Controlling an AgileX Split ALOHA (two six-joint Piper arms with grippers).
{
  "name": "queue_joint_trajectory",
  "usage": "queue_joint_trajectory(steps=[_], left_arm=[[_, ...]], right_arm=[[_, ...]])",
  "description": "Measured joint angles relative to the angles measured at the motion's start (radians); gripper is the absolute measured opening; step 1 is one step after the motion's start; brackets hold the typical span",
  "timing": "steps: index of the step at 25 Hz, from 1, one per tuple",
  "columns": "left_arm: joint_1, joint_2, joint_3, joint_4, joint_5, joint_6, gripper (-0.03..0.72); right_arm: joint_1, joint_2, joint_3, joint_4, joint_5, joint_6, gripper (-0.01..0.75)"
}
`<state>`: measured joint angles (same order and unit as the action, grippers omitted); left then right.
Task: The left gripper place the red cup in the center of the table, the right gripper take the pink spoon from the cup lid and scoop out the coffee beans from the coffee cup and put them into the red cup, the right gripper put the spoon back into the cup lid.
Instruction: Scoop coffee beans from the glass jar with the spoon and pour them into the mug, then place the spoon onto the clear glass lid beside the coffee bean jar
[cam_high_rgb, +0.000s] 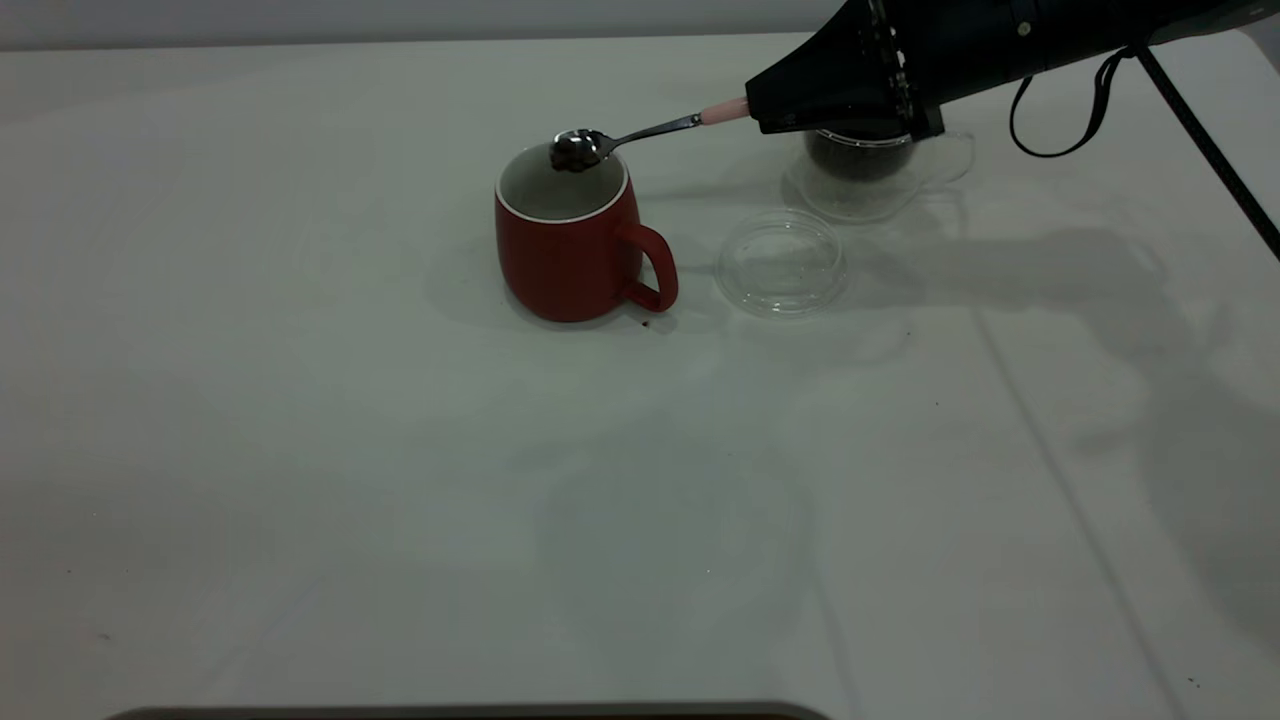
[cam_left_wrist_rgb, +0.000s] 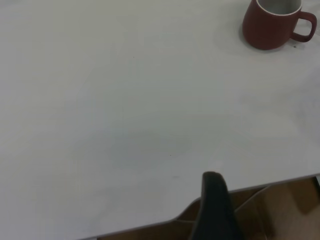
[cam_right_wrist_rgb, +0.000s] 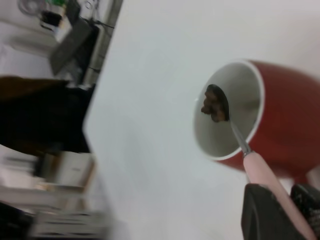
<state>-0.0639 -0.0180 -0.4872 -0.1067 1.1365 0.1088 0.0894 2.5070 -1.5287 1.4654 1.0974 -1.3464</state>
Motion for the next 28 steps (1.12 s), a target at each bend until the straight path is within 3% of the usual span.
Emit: queue_joint_trajectory(steps=[7,15,19,28], left_arm=[[0.000,0.000,0.000,0.000,0.000,0.000,0.586],[0.000,0.000,0.000,0.000,0.000,0.000,0.586],[0.000,0.000,0.000,0.000,0.000,0.000,0.586],[0.000,0.000,0.000,0.000,0.000,0.000,0.586]], right_arm=[[0.000,0.000,0.000,0.054,-0.023,-0.178,0.112],[-0.049,-0.049,0.021,0.058,0.045,0.041,0.112],[-0.113,-0.139,0.161,0.093,0.045,0.080,0.112],[-0.224,-0.216,0.577,0.276,0.040,-0.014,0.112]])
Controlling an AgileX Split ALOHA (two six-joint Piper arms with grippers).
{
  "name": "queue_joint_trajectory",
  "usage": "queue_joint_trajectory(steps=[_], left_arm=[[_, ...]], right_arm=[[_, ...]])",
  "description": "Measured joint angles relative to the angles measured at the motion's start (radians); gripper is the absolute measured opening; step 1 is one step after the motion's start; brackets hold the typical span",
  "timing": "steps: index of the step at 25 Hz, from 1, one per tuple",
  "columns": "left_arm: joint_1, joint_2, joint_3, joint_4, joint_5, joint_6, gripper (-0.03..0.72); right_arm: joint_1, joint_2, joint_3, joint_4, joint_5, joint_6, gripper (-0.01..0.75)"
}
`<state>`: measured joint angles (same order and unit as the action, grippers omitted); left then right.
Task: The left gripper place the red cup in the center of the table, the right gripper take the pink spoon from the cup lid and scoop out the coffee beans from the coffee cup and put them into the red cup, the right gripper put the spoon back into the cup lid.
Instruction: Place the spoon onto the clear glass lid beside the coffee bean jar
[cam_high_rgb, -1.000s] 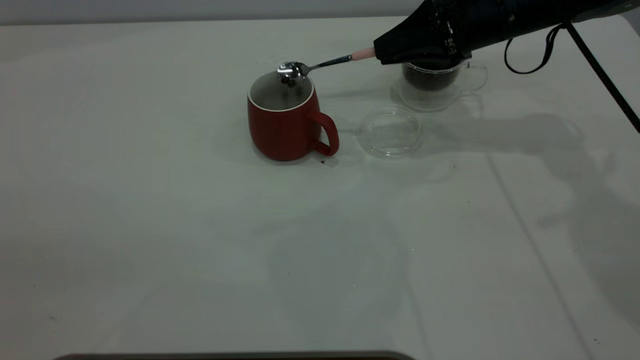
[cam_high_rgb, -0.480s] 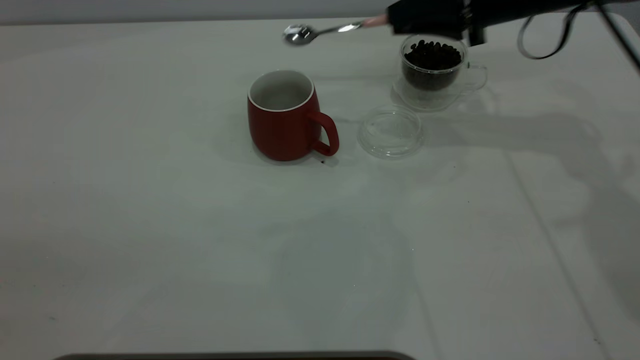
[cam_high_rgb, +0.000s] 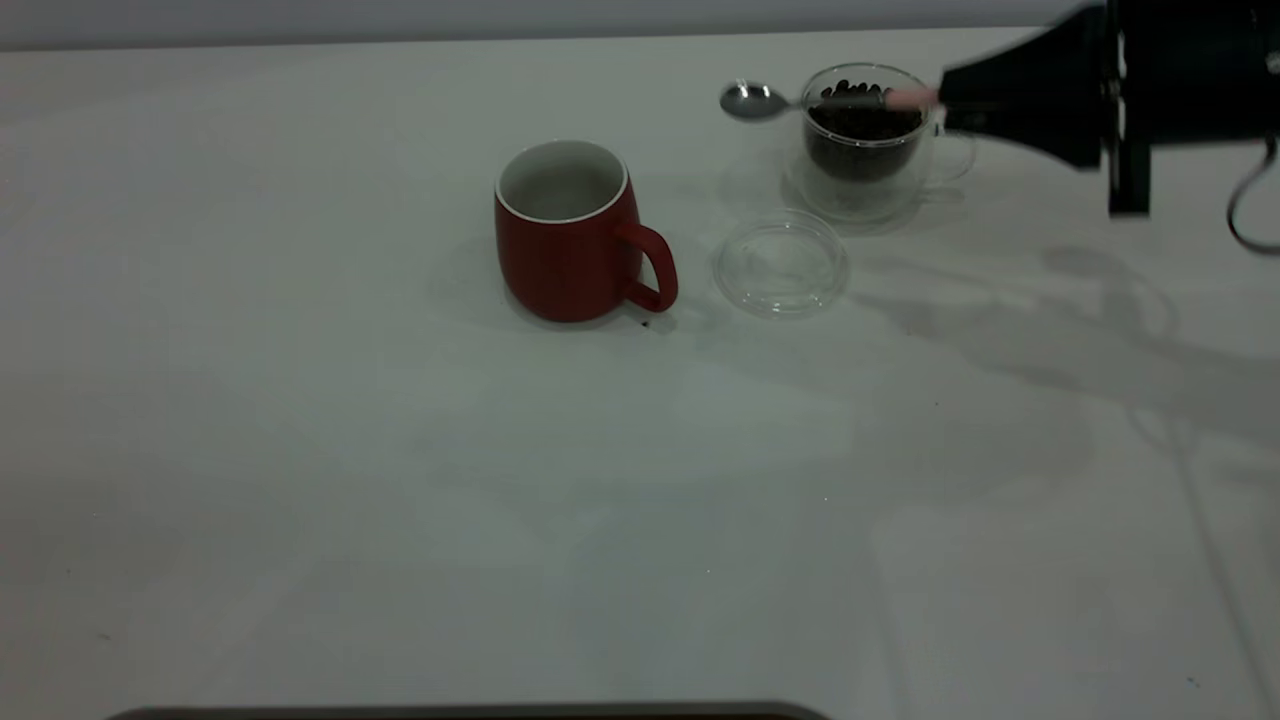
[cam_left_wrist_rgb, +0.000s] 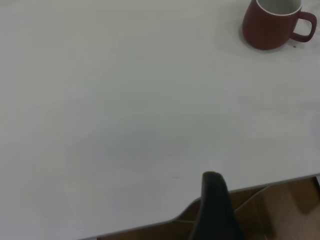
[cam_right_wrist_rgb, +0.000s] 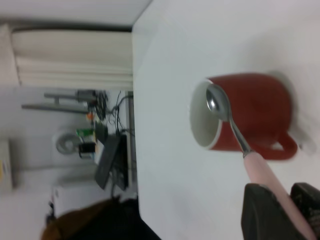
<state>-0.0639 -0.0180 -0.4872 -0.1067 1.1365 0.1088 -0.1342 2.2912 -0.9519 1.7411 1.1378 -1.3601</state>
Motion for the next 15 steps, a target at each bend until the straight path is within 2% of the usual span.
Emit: queue_joint_trajectory(steps=[6,15], left_arm=[[0.000,0.000,0.000,0.000,0.000,0.000,0.586],[0.000,0.000,0.000,-0.001,0.000,0.000,0.586]], right_arm=[[-0.012,0.063,0.049,0.052,-0.005,-0.001,0.112],[-0.030,0.220,-0.054,0.058,-0.048,-0.001,0.112]])
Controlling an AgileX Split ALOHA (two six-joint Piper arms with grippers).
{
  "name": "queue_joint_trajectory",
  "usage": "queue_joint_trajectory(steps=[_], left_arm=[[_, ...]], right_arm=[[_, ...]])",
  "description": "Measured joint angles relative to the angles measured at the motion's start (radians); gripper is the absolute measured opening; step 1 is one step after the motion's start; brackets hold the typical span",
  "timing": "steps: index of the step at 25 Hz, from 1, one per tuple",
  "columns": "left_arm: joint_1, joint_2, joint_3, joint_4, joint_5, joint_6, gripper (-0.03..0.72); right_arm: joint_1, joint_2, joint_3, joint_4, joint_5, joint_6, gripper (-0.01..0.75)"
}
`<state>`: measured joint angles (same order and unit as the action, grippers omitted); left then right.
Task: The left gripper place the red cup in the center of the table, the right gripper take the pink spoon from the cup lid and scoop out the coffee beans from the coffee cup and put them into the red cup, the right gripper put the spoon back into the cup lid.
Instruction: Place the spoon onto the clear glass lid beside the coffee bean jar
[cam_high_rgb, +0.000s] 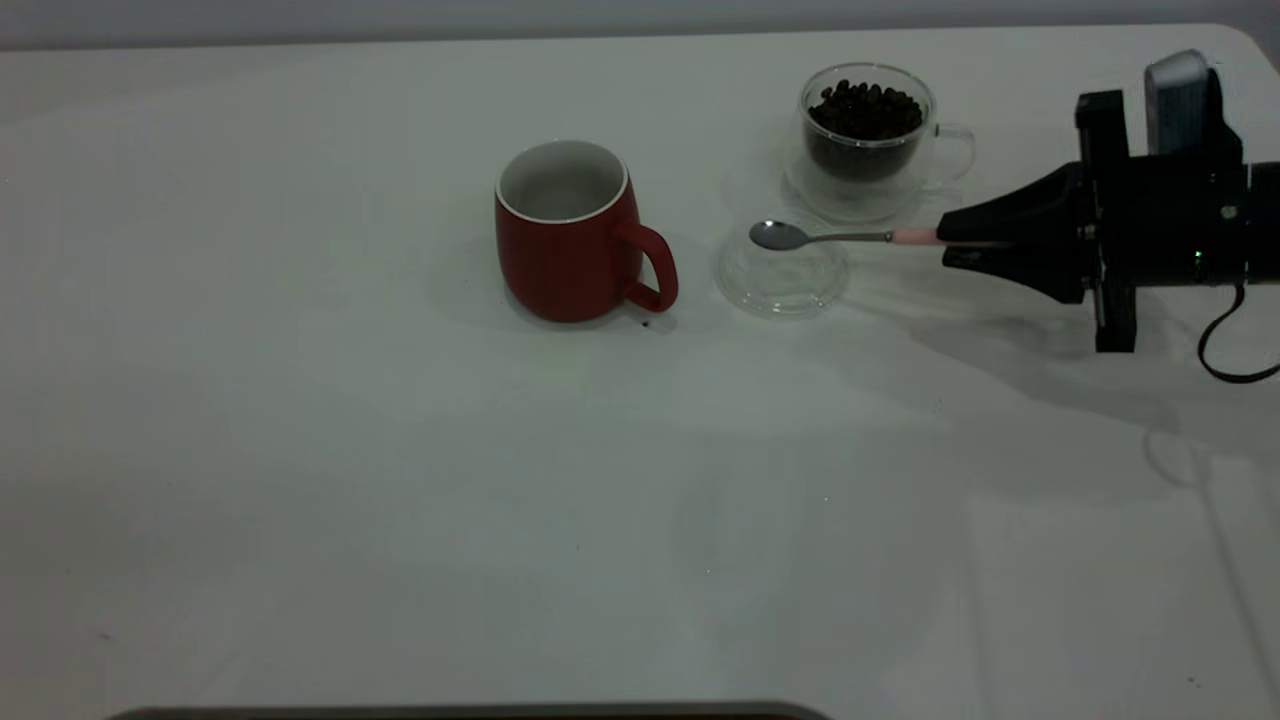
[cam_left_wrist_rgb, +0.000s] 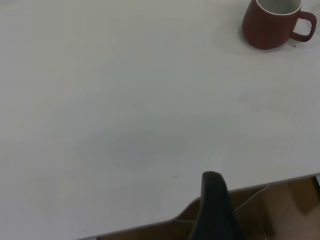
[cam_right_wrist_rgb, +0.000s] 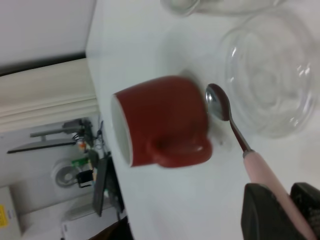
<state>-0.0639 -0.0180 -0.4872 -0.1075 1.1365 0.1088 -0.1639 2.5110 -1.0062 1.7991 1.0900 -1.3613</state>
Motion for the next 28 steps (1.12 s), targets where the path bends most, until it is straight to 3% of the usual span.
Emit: queue_joint_trajectory(steps=[9,28], left_arm=[[0.000,0.000,0.000,0.000,0.000,0.000,0.586],[0.000,0.000,0.000,0.000,0.000,0.000,0.586]], right_arm=[[0.001,0.004,-0.044,0.001,-0.128,0.011,0.112],[0.085,0.004,-0.119,0.000,-0.177,0.064,0.112]])
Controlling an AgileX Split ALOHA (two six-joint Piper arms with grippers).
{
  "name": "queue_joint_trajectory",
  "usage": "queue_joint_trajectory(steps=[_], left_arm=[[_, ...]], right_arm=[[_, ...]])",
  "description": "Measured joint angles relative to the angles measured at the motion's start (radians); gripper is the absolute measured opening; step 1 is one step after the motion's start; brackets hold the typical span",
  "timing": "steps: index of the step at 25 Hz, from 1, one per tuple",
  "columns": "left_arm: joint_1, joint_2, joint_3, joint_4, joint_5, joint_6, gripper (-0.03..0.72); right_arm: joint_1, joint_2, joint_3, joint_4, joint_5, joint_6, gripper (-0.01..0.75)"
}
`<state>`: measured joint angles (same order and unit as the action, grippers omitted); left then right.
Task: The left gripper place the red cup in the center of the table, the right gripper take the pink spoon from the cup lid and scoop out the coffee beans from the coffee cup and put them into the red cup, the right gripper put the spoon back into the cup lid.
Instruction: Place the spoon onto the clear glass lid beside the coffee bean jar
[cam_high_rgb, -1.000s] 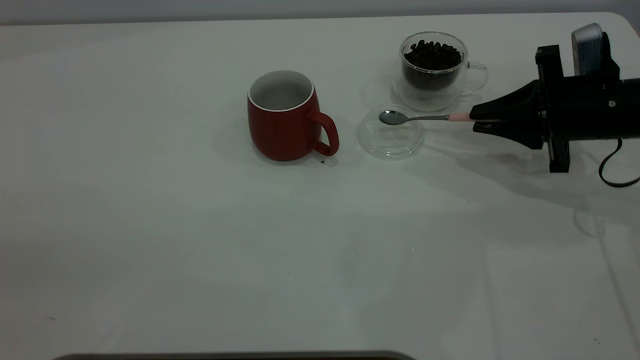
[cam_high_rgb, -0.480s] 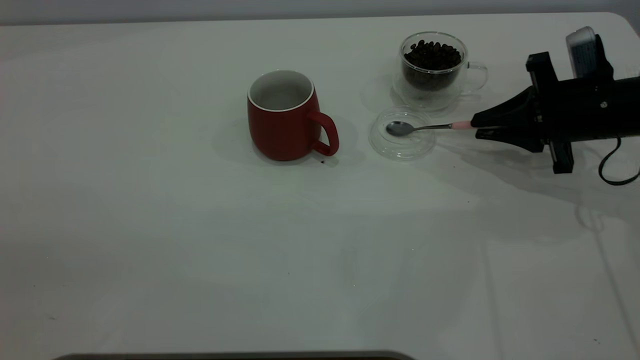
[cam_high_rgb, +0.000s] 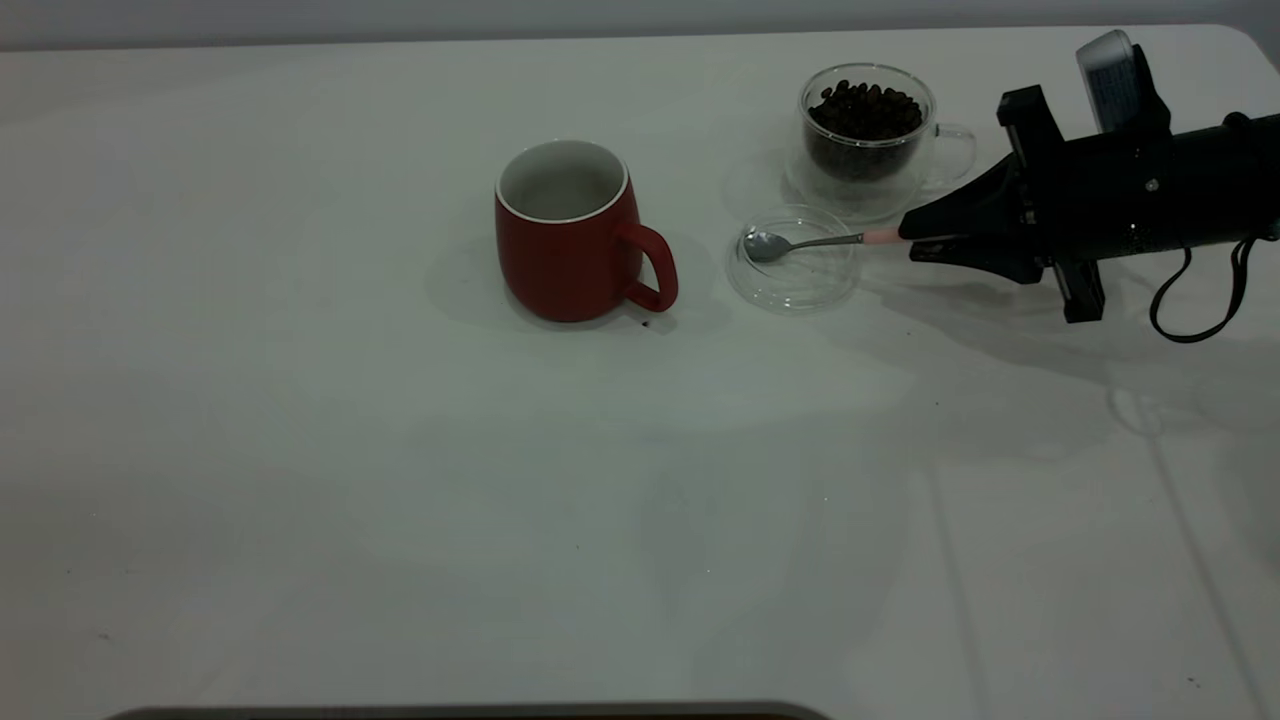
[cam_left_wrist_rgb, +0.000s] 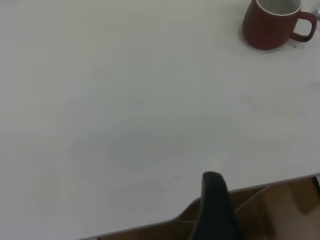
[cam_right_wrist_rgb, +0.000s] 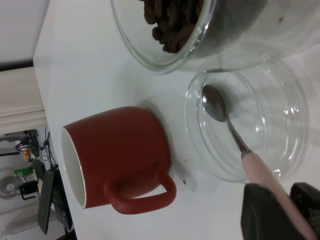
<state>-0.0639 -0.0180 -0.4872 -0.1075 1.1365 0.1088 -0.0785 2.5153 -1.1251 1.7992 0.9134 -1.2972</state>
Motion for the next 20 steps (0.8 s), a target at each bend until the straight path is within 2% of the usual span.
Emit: queue_joint_trajectory(steps=[10,12,20], left_arm=[[0.000,0.000,0.000,0.000,0.000,0.000,0.586],[0.000,0.000,0.000,0.000,0.000,0.000,0.586],[0.000,0.000,0.000,0.000,0.000,0.000,0.586]], right_arm=[[0.000,0.000,-0.001,0.000,-0.001,0.001,0.127],[0.000,0.000,-0.001,0.000,-0.007,0.001,0.163],[0.000,0.004,-0.001,0.000,-0.012,0.001,0.384]])
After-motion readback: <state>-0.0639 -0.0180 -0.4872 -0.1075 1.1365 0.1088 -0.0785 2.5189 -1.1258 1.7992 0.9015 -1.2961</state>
